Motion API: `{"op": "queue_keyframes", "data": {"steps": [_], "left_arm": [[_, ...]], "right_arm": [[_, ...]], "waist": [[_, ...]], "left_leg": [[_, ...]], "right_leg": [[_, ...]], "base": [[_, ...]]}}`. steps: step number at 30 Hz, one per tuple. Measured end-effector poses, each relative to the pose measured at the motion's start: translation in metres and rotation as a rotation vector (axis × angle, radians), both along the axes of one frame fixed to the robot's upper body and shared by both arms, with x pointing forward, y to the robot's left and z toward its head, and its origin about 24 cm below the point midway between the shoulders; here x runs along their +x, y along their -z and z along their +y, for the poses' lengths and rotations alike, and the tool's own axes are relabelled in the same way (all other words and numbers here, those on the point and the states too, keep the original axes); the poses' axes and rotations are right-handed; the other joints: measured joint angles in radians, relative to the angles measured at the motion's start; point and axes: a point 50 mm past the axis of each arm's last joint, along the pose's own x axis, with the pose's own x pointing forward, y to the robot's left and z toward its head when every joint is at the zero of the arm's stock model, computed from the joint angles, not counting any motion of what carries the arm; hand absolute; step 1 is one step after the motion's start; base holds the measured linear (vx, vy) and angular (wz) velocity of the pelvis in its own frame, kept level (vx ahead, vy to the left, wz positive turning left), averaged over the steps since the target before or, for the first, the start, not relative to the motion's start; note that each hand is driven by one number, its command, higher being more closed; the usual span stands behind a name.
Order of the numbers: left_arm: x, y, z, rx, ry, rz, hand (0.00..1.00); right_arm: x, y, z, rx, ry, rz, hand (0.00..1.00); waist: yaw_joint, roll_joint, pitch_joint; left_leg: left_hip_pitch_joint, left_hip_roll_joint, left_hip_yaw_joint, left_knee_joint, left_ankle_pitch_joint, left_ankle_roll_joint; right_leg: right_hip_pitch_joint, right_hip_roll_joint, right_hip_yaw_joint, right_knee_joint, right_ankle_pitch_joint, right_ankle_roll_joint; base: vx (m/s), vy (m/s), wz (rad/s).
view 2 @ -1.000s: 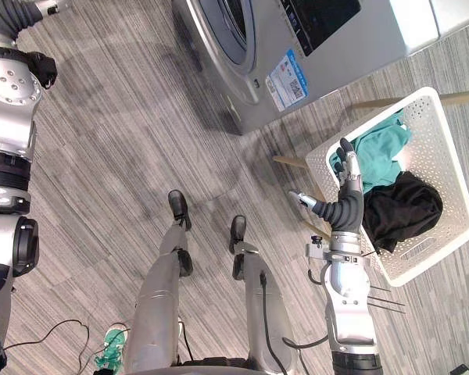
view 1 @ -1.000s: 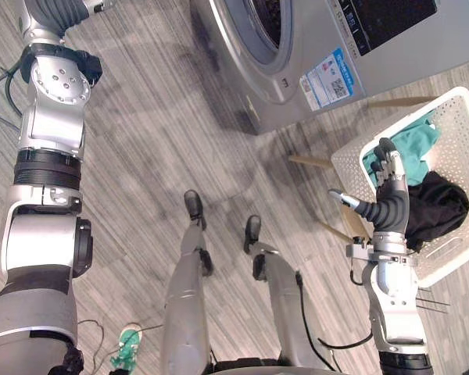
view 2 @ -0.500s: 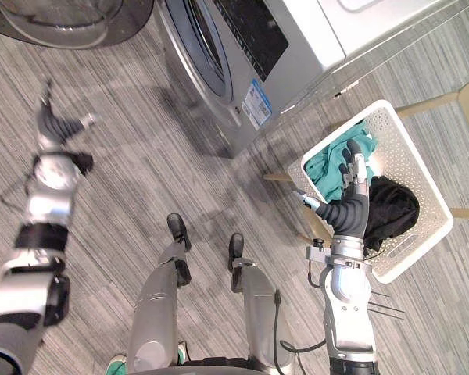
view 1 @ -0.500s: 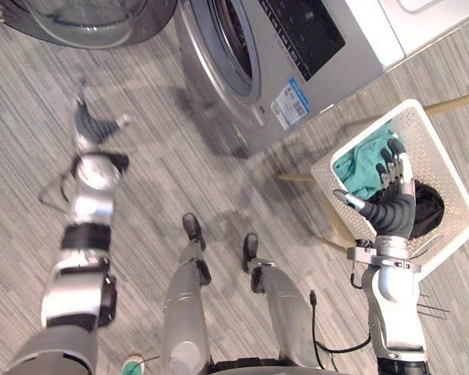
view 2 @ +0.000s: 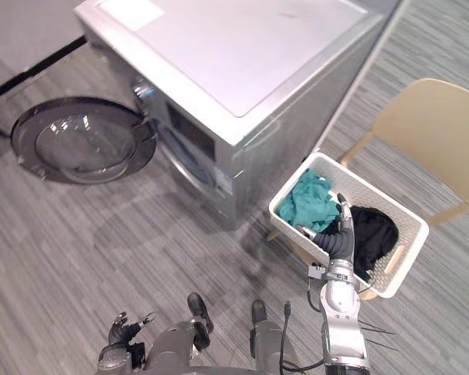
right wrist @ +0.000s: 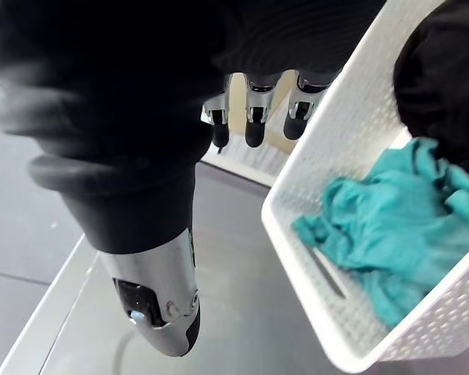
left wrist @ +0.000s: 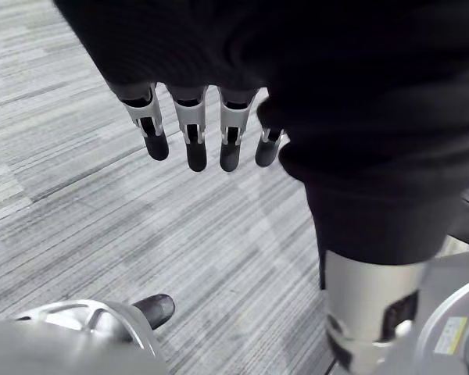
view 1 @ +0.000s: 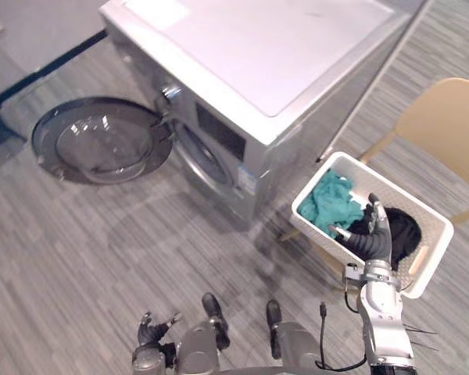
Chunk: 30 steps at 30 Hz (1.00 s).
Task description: Pick up the laundry basket with both hands and put the clothes into the washing machine.
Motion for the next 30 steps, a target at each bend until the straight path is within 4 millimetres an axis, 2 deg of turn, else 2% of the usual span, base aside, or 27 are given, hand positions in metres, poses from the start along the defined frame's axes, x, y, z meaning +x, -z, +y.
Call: {"op": "queue_keyframes", "data": {"steps": [1,2,3,5,6,7,8,9,10,11,12,13,14,15,16,17,18,19,21,22,25,26,30], "left_arm": [[-0.002,0.001,0.001,0.003,0.007,0.016,0.00],[-0.003,0.003,0.002,0.003,0.018,0.026,0.00],[-0.004,0.003,0.002,0.000,0.024,0.031,0.00],[-0.007,0.005,0.000,0.003,0.061,0.054,0.00],[-0.007,0.006,-0.001,0.001,0.070,0.060,0.00],[-0.006,0.006,-0.004,-0.002,0.081,0.059,0.00],[-0.006,0.006,-0.005,-0.004,0.091,0.060,0.00],[-0.005,0.006,-0.006,-0.004,0.102,0.058,0.00],[-0.004,0.006,-0.007,-0.005,0.110,0.058,0.00],[-0.004,0.006,-0.006,-0.003,0.111,0.057,0.00],[-0.003,0.006,-0.006,-0.003,0.114,0.055,0.00],[-0.002,0.006,-0.009,-0.010,0.136,0.055,0.00],[-0.002,0.006,-0.010,-0.015,0.146,0.056,0.00],[-0.002,0.007,-0.012,-0.021,0.157,0.060,0.00],[-0.004,0.008,-0.013,-0.025,0.163,0.070,0.00],[-0.004,0.009,-0.014,-0.027,0.170,0.072,0.00],[-0.005,0.010,-0.020,-0.038,0.192,0.075,0.00],[-0.001,0.009,-0.017,-0.031,0.203,0.071,0.00],[0.012,0.004,-0.011,-0.017,0.227,0.037,0.00],[0.015,0.003,-0.010,-0.010,0.240,0.031,0.00],[0.016,0.003,-0.013,-0.010,0.264,0.032,0.00],[0.020,0.002,-0.013,-0.006,0.268,0.021,0.00],[0.041,-0.004,-0.015,0.001,0.278,-0.031,0.00]], "right_arm": [[0.000,0.003,0.000,-0.001,-0.002,0.016,0.00],[0.000,0.003,0.001,-0.002,-0.009,0.016,0.00],[0.001,0.003,0.002,-0.003,-0.012,0.016,0.00],[0.000,0.008,0.008,-0.012,-0.045,0.036,0.00],[-0.001,0.011,0.010,-0.015,-0.054,0.050,0.00],[-0.004,0.015,0.010,-0.032,-0.064,0.074,0.00],[-0.006,0.016,0.009,-0.044,-0.067,0.083,0.00],[-0.007,0.017,0.007,-0.059,-0.069,0.093,0.00],[-0.008,0.017,0.006,-0.074,-0.071,0.096,0.00],[-0.007,0.017,0.005,-0.078,-0.071,0.096,0.00],[-0.007,0.017,0.006,-0.087,-0.076,0.103,0.00],[-0.005,0.016,0.003,-0.112,-0.079,0.110,0.00],[-0.005,0.016,0.003,-0.122,-0.082,0.114,0.00],[-0.005,0.019,0.002,-0.136,-0.083,0.129,0.00],[-0.005,0.022,0.000,-0.152,-0.087,0.149,0.00],[-0.005,0.023,0.000,-0.159,-0.091,0.154,0.00],[-0.001,0.019,0.000,-0.192,-0.116,0.148,0.00],[0.005,0.017,0.006,-0.213,-0.149,0.142,0.00],[0.012,0.014,0.012,-0.241,-0.199,0.134,0.00],[0.017,0.012,0.016,-0.249,-0.223,0.132,0.00],[0.042,0.002,0.030,-0.320,-0.309,0.105,0.00],[0.053,-0.004,0.036,-0.362,-0.347,0.088,0.00],[0.088,-0.019,0.047,-0.446,-0.404,0.087,0.00]], "waist": [[0.000,0.001,-0.017],[-0.006,0.007,-0.030],[-0.009,0.009,-0.034],[-0.007,0.015,-0.038],[-0.007,0.016,-0.038],[-0.006,0.028,-0.038],[-0.004,0.037,-0.038],[-0.002,0.048,-0.035],[-0.002,0.053,-0.037],[-0.001,0.049,-0.035],[0.003,0.039,-0.029],[0.011,0.040,-0.029],[0.017,0.041,-0.029],[0.030,0.040,-0.028],[0.028,0.043,-0.028],[0.029,0.047,-0.029],[0.030,0.074,-0.028],[0.023,0.073,-0.025],[0.030,0.044,-0.009],[0.030,0.039,-0.004],[0.039,0.054,0.024],[0.052,0.065,0.043],[0.087,0.069,0.113]], "left_leg": [[0.010,0.012,0.022,0.016,-0.012,-0.014],[0.011,0.033,0.041,0.057,-0.034,-0.029],[0.011,0.048,0.050,0.083,-0.048,-0.035],[0.007,0.146,0.059,0.250,-0.097,-0.052],[-0.005,0.175,0.040,0.320,-0.099,-0.046],[-0.039,0.239,-0.023,0.470,-0.093,-0.026],[-0.054,0.262,-0.055,0.528,-0.080,-0.004],[-0.083,0.281,-0.128,0.615,-0.035,0.058],[-0.119,0.281,-0.208,0.686,0.049,0.081],[-0.146,0.278,-0.246,0.735,0.101,0.084],[-0.195,0.243,-0.310,0.781,0.012,0.039],[-0.224,0.195,-0.366,0.768,-0.066,0.026],[-0.237,0.168,-0.389,0.744,-0.093,0.015],[-0.243,0.115,-0.437,0.659,-0.116,0.001],[-0.234,0.056,-0.491,0.517,-0.113,-0.006],[-0.220,0.032,-0.518,0.428,-0.097,-0.024],[-0.208,0.013,-0.553,0.285,0.005,-0.057],[-0.199,0.006,-0.542,0.259,-0.027,-0.039],[-0.199,-0.026,-0.543,0.216,-0.017,-0.026],[-0.205,-0.036,-0.542,0.206,-0.011,-0.018],[-0.214,-0.068,-0.542,0.187,0.002,0.001],[-0.232,-0.073,-0.547,0.170,0.010,0.010],[-0.298,-0.087,-0.569,0.108,0.063,0.014]], "right_leg": [[0.013,-0.016,-0.057,-0.006,0.011,-0.002],[0.017,0.003,-0.037,-0.018,0.033,0.018],[0.018,0.012,-0.025,-0.021,0.034,0.018],[0.034,0.060,0.023,-0.032,0.028,0.012],[0.049,0.070,0.031,-0.039,0.028,0.010],[0.077,0.090,0.049,-0.044,0.024,0.004],[0.088,0.101,0.056,-0.045,0.022,0.001],[0.109,0.112,0.079,-0.046,0.019,-0.004],[0.130,0.117,0.103,-0.058,0.019,-0.007],[0.140,0.114,0.123,-0.067,0.021,-0.013],[0.152,0.105,0.160,-0.082,0.018,-0.018],[0.155,0.093,0.192,-0.090,0.018,-0.019],[0.156,0.089,0.207,-0.091,0.018,-0.019],[0.165,0.082,0.220,-0.089,0.019,-0.017],[0.179,0.079,0.218,-0.085,0.021,-0.014],[0.184,0.081,0.216,-0.085,0.021,-0.010],[0.188,0.105,0.220,-0.085,0.020,-0.001],[0.187,0.106,0.225,-0.091,0.014,0.021],[0.168,0.075,0.212,-0.092,0.019,0.036],[0.163,0.063,0.209,-0.092,0.021,0.042],[0.147,0.034,0.200,-0.087,0.032,0.059],[0.122,0.032,0.186,-0.081,0.036,0.063],[0.036,0.021,0.174,-0.070,0.037,0.063]], "base": [[0.13,0.013,-0.86],[0.12,-0.029,-0.71],[0.13,-0.069,-0.83],[0.16,-0.109,-0.93],[0.17,-0.145,-0.79],[0.15,-0.090,-0.57],[0.15,-0.079,-0.72],[0.17,-0.035,-0.74],[0.20,-0.059,-0.71],[0.22,-0.038,-0.68],[0.25,-0.026,-0.73],[0.19,0.003,-0.75],[0.22,0.016,-0.76],[0.18,0.052,-0.54],[0.18,0.074,-0.47],[0.19,0.133,-0.39],[0.19,0.180,-0.32],[0.19,0.169,-0.21],[0.12,0.118,0.14],[0.08,0.109,0.24],[0.05,0.117,0.14],[-0.02,0.080,0.13],[-0.09,0.039,0.18]]}}
